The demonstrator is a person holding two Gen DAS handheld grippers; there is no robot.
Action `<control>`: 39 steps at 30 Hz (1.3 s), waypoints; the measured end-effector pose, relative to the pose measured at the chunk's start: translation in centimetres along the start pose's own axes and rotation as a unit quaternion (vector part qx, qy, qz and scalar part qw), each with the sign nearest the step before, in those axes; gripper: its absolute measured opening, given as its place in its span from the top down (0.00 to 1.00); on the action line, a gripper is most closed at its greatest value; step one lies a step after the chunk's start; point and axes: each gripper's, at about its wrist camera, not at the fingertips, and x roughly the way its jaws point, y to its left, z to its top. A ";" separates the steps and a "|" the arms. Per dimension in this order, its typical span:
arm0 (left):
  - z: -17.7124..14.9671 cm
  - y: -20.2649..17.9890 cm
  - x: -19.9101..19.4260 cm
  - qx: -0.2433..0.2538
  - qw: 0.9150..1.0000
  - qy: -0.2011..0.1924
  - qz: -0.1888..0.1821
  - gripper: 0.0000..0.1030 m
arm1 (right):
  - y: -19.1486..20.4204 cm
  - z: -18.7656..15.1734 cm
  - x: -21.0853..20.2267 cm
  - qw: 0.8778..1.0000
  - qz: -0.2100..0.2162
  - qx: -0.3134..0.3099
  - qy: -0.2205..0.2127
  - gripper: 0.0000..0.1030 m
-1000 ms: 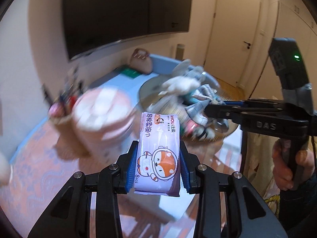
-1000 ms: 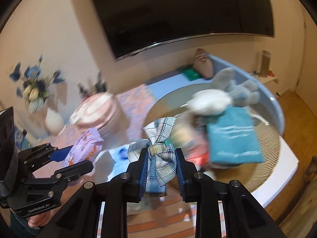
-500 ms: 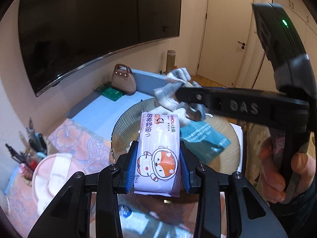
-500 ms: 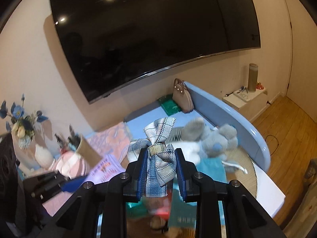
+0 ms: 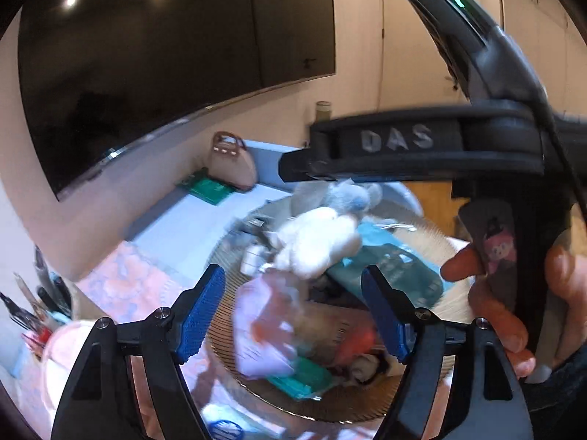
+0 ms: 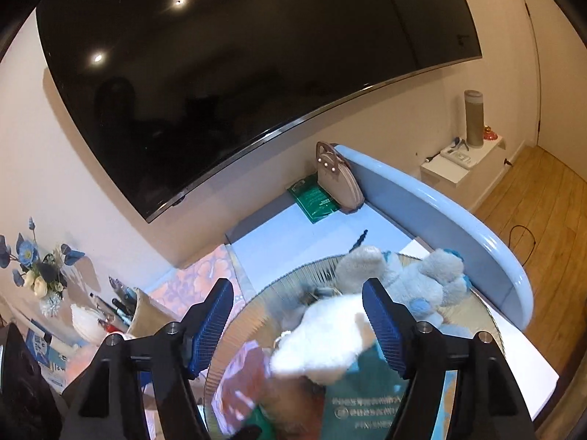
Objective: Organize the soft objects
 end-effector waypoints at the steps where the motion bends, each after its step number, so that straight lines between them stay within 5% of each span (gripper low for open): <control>1: -0.1 0.1 -0.2 -0.006 1.000 0.000 -0.006 0.27 | -0.1 -0.4 -0.5 1.000 0.002 0.002 0.000 0.31; 10: -1.0 0.8 -6.0 -0.033 0.999 -0.038 -0.011 0.28 | 1.0 -2.8 -4.5 1.000 0.013 -0.009 -0.010 0.31; 15: -2.2 1.1 -11.3 -0.048 0.994 -0.087 0.035 0.28 | 4.3 -4.4 -6.6 0.998 0.035 -0.047 -0.016 0.30; 19: -3.6 2.4 -15.5 -0.066 0.989 -0.109 0.074 0.28 | 8.8 -6.5 -7.8 0.993 0.077 -0.091 -0.020 0.21; 25: -8.0 5.5 -21.8 -0.106 0.971 -0.132 0.170 0.27 | 16.3 -10.0 -7.8 0.978 0.134 -0.160 -0.010 0.19; 32: -15.4 12.0 -27.1 -0.220 0.931 -0.122 0.265 0.27 | 24.7 -14.8 -6.2 0.955 0.207 -0.211 -0.003 0.18; 39: -24.1 18.1 -30.2 -0.318 0.856 -0.098 0.394 0.27 | 31.6 -20.6 -2.5 0.945 0.197 -0.257 -0.042 0.16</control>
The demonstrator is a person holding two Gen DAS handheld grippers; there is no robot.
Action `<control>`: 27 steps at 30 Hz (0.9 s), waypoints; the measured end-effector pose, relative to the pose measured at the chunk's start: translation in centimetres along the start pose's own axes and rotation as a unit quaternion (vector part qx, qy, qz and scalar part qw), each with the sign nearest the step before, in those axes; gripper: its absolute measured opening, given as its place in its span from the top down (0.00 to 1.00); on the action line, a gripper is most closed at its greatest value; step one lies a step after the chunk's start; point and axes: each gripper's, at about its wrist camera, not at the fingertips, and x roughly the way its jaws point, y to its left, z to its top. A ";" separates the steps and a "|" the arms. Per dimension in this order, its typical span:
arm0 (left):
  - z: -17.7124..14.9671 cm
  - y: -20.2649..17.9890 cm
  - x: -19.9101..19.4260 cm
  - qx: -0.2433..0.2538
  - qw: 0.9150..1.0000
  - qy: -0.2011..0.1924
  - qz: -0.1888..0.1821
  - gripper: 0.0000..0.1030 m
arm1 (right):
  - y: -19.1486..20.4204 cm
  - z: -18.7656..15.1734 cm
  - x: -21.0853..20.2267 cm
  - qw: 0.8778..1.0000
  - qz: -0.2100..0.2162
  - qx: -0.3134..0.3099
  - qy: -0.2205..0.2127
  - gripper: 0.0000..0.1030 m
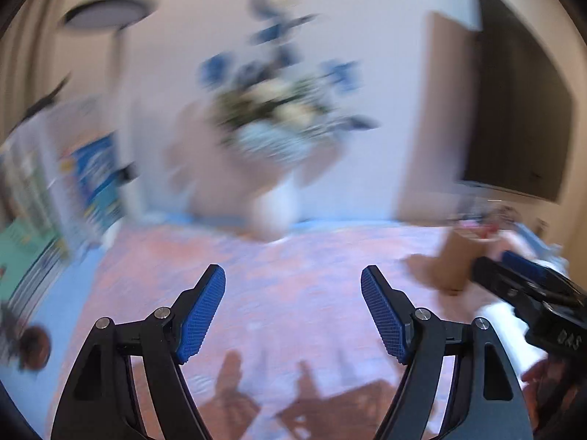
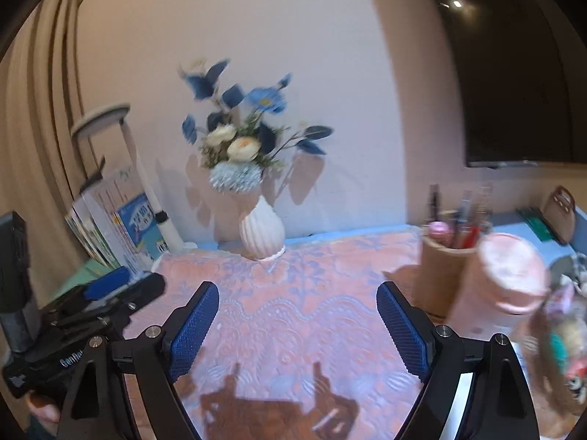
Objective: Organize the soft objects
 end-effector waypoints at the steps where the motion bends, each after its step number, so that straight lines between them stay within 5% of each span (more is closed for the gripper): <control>1: -0.7 1.2 0.9 -0.014 1.000 0.009 0.014 0.27 | 0.9 -0.6 0.9 1.000 -0.011 -0.010 -0.006 0.16; 7: -5.0 5.9 6.5 -0.075 0.994 0.054 0.060 0.27 | 4.2 -4.4 5.1 0.997 -0.069 -0.031 -0.031 0.15; 11: -5.7 5.2 7.4 -0.052 0.995 0.052 0.072 0.27 | 4.6 -5.3 6.7 0.996 -0.069 -0.052 -0.007 0.15; 15: -6.0 4.5 6.9 -0.034 0.995 0.039 0.089 0.23 | 4.3 -5.8 7.0 0.996 -0.077 -0.050 0.000 0.04; 27: -6.0 3.8 7.2 -0.007 0.994 0.052 0.100 0.12 | 3.3 -6.3 8.5 0.995 -0.083 -0.033 0.043 0.04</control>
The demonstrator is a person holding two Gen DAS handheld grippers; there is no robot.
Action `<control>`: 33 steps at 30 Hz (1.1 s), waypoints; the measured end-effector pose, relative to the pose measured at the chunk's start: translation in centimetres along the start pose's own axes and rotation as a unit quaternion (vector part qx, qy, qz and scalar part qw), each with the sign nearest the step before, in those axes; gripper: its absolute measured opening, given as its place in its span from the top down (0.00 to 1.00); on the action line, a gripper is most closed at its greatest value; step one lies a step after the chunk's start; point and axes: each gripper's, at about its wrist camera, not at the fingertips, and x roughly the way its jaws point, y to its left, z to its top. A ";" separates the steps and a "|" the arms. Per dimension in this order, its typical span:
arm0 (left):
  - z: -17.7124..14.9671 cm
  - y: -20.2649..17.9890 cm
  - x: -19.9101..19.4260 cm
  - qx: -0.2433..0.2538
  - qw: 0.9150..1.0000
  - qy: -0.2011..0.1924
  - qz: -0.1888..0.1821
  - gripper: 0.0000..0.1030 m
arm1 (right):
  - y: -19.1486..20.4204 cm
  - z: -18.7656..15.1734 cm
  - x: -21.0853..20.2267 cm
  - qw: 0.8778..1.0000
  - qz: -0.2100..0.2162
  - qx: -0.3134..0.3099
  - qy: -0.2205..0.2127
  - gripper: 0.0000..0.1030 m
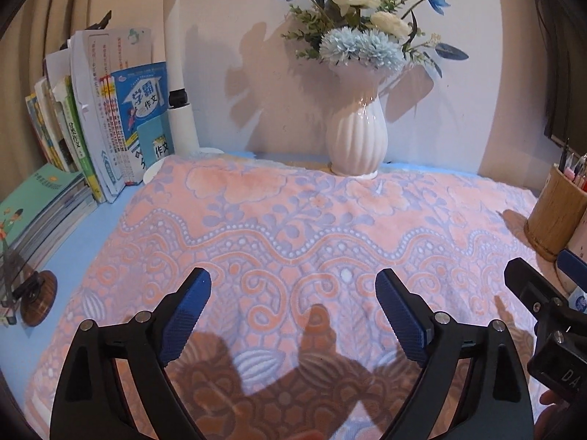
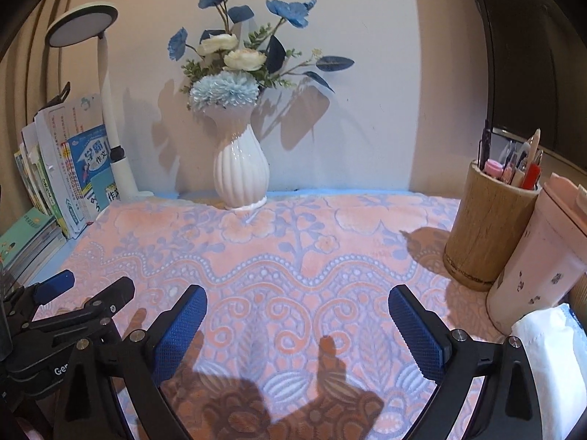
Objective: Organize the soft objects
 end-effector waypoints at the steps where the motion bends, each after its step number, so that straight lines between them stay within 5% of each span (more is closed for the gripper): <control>1: 0.0 0.0 0.0 0.000 1.000 0.000 -0.003 0.12 | 0.0 0.0 0.0 1.000 0.000 0.001 0.002 0.04; 33: 0.0 0.3 0.7 -0.004 1.000 0.023 -0.010 0.11 | 0.0 -0.5 1.0 1.000 0.003 0.005 0.025 0.02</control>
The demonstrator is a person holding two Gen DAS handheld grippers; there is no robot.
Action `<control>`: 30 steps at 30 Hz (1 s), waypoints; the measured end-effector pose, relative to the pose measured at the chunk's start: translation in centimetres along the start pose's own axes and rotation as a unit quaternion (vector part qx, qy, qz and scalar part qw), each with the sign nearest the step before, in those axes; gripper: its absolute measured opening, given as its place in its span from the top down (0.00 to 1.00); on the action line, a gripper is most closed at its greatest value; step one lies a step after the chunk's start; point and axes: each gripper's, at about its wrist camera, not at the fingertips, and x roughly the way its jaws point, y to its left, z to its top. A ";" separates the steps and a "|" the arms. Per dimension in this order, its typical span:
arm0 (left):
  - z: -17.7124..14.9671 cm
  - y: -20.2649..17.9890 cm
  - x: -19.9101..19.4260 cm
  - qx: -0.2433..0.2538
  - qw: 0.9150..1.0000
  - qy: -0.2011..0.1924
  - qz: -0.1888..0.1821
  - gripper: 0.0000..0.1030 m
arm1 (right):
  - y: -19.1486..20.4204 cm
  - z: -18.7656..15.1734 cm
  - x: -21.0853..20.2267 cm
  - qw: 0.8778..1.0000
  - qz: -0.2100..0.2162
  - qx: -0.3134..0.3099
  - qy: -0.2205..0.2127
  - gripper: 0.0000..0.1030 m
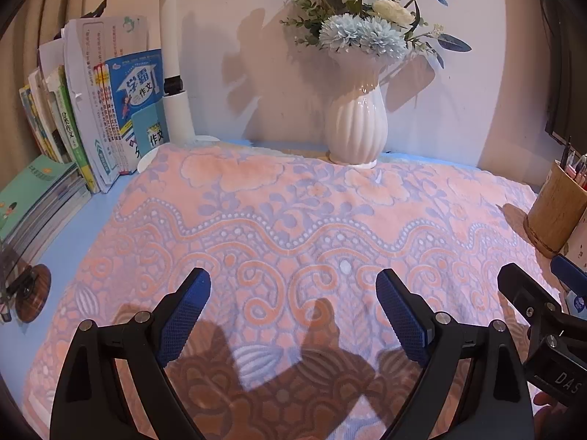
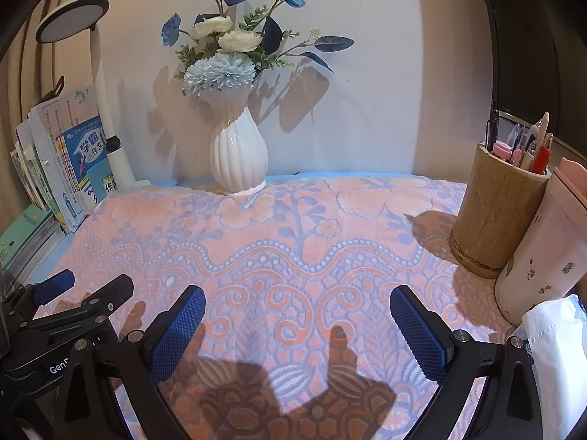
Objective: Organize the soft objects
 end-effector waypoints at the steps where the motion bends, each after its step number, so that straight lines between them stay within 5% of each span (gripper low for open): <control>1: 0.0 0.0 0.0 0.000 1.000 0.000 0.000 0.11 | 0.0 0.0 0.0 1.000 0.000 -0.001 0.001 0.02; 30: -0.1 -0.1 0.1 -0.006 1.000 0.010 -0.010 0.12 | 0.2 0.1 0.0 1.000 -0.003 -0.002 0.001 0.02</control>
